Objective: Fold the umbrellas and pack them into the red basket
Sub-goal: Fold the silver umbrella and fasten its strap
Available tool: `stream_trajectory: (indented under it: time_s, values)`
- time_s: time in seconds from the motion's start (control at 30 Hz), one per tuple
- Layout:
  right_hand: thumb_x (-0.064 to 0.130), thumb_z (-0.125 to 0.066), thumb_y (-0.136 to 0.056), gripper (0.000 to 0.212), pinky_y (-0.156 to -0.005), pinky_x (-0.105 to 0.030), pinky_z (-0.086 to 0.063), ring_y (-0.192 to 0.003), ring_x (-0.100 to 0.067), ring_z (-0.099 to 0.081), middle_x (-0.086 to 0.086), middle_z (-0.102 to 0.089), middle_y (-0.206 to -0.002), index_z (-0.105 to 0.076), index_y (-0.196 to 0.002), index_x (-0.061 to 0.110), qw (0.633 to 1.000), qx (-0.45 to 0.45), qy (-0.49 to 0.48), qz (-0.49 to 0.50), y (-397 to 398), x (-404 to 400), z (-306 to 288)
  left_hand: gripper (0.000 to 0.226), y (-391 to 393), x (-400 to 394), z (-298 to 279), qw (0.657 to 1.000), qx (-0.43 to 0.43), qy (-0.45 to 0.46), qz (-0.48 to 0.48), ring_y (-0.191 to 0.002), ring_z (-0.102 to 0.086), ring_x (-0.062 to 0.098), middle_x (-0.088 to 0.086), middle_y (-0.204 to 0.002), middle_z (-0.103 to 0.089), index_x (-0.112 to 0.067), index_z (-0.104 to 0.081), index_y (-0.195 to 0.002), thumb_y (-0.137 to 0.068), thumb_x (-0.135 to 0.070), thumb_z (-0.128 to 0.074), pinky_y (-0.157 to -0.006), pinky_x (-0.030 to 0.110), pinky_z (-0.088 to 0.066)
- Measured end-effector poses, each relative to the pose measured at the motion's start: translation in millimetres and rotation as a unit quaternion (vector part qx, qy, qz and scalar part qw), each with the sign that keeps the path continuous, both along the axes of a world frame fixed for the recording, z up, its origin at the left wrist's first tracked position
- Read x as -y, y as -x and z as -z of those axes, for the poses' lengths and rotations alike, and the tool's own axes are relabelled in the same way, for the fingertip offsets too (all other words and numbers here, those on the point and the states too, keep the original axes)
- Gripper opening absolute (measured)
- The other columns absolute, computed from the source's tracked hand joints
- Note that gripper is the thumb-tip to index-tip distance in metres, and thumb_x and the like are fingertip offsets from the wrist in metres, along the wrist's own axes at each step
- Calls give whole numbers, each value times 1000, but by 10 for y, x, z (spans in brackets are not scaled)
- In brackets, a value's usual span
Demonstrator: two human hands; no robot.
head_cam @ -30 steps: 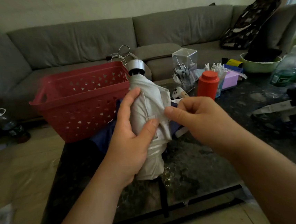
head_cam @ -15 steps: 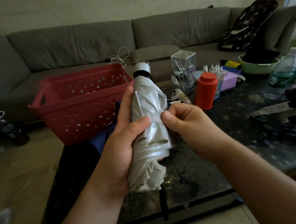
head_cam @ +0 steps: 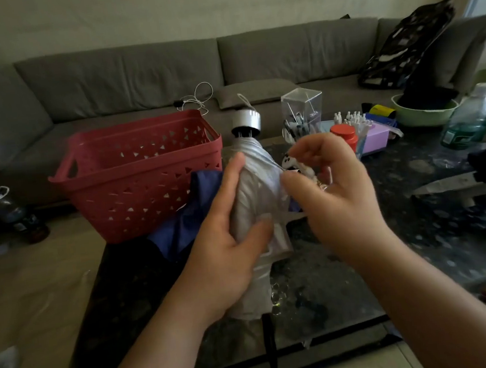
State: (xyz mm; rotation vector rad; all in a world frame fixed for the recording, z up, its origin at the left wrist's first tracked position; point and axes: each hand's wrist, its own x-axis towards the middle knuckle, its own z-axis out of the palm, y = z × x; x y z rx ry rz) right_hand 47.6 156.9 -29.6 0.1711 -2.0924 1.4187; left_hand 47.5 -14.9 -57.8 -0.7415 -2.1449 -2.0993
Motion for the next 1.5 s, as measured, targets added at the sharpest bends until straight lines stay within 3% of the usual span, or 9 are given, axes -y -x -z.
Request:
stream_trajectory:
  time_s: [0.17,0.37,0.5,0.73,0.9,1.13,1.27,1.4,1.5]
  values:
    - [63,-61,-88,42,-103,-31,-44,-122,-11,-51,15,-55,-124,-57,-123,39,985,-33,-164,45,5,57,67,83,-66,-68,27,998,-31,53,18,-141,-37,-19,-52,-145,-40,-51,-26,-155,-100,-2,-65,-108,3,-35]
    - [55,-82,-79,56,-87,-55,-63,-100,-24,-76,-7,-77,-106,-68,-120,19,974,116,106,-166,136,-73,165,96,-105,-6,12,995,9,39,92,-143,-40,-12,-52,-145,-40,-61,-19,-152,-99,8,-60,-109,11,-41]
    - [32,-86,-76,56,-76,-37,-61,-92,-24,-74,-7,-75,-98,-63,-121,10,943,118,168,-262,162,-156,127,96,-124,31,10,985,52,5,162,-145,-45,-2,-42,-148,-47,-56,-11,-158,-99,-1,-64,-108,18,-46]
    - [47,-96,-65,90,-78,-38,-61,-89,-30,-74,-21,-72,-100,-59,-118,-15,895,171,165,-377,188,-333,100,100,-180,15,-30,968,116,-45,217,-142,-53,7,-29,-151,-53,-62,-16,-155,-91,-6,-67,-104,26,-52]
    - [35,-95,-69,41,-68,-33,-61,-76,-25,-75,-14,-75,-85,-73,-91,8,917,173,164,-319,135,-312,59,95,-194,-30,-37,964,152,-74,206,-137,-60,20,-11,-149,-61,-62,-18,-155,-93,-5,-62,-107,35,-53]
    - [25,-83,-82,21,-72,-40,-62,-76,-26,-77,-11,-78,-82,-73,-87,7,947,201,170,-183,168,-172,59,78,-31,-84,70,980,142,35,135,-134,-44,-19,-44,-149,-34,-71,-11,-153,-99,-42,-59,-107,16,-44]
    - [30,-86,-85,25,-85,-54,-64,-81,-32,-79,-14,-80,-85,-76,-88,7,953,235,142,-128,229,-147,126,67,-14,-143,139,983,146,45,100,-109,-39,-41,-54,-139,-29,-64,-14,-157,-110,-33,-49,-88,-2,-42]
    - [38,-87,-84,29,-85,-58,-63,-82,-30,-79,-11,-80,-87,-78,-92,11,961,217,140,-99,244,-119,97,68,-37,-164,103,977,188,-26,99,-129,-61,-4,-37,-131,-65,-61,-32,-154,-104,-25,-59,-108,30,-53]
    - [51,-83,-84,46,-82,-46,-65,-90,-17,-77,0,-77,-102,-69,-121,28,976,194,88,-45,246,-158,40,70,-33,-143,59,966,235,-61,92,-106,-77,27,-7,-133,-73,-64,-41,-147,-89,-34,-65,-86,52,-63]
